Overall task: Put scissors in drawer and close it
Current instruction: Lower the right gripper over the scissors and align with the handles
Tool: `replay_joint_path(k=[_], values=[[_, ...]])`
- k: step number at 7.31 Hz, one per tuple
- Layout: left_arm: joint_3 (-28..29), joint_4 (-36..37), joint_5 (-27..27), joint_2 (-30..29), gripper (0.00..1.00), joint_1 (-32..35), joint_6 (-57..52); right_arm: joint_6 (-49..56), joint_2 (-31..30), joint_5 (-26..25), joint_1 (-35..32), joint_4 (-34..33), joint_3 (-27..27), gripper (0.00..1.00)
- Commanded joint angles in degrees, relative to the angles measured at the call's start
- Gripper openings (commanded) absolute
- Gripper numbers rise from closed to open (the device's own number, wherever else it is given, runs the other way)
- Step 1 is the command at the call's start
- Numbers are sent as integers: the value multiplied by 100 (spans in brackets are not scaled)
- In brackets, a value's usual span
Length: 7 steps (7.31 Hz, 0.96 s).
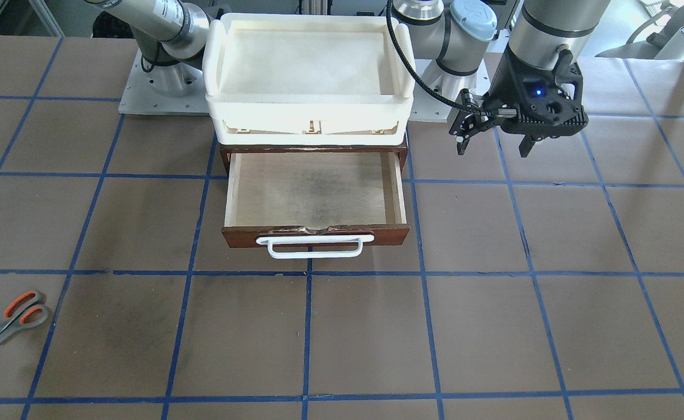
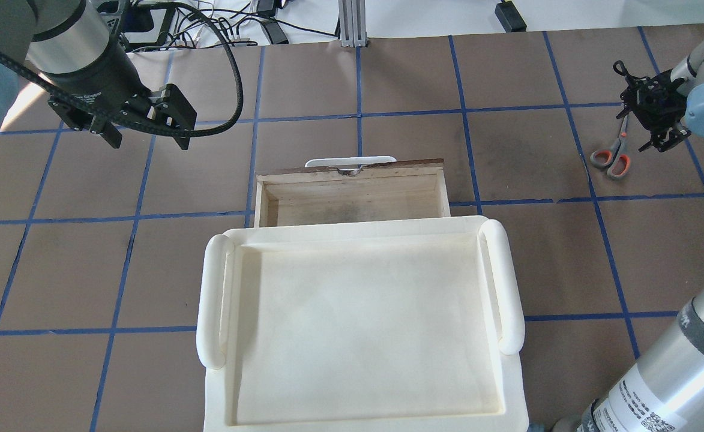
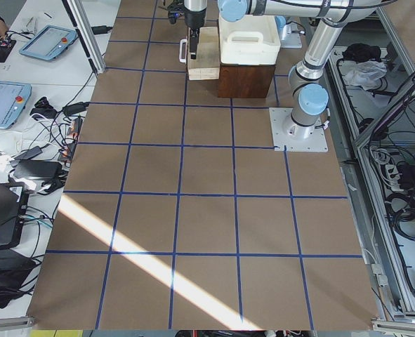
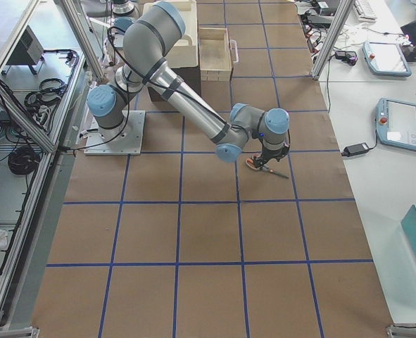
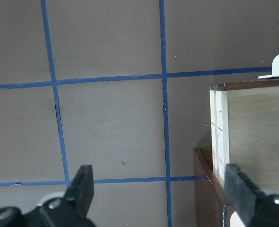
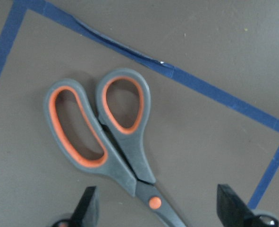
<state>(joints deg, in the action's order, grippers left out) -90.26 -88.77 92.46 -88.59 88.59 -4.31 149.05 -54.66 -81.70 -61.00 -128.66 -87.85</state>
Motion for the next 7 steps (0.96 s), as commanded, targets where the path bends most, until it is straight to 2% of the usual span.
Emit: replay_joint_path(k=[1, 2, 3, 4, 5, 7], values=[[0, 0, 0, 0, 100, 0, 0, 898, -1, 252, 0, 24, -144, 90], [0, 0, 0, 0, 100, -9, 0, 1229, -1, 164, 0, -1, -154, 88], [0, 0, 0, 0, 100, -9, 0, 1545, -27, -193, 0, -28, -128, 87], [0, 0, 0, 0, 100, -9, 0, 1575, 16, -284, 0, -37, -127, 91], [0, 0, 0, 0, 100, -9, 0, 1627, 17, -233, 0, 7, -145, 97], [0, 0, 0, 0, 100, -9, 0, 2136, 26, -249, 0, -10, -154, 96]])
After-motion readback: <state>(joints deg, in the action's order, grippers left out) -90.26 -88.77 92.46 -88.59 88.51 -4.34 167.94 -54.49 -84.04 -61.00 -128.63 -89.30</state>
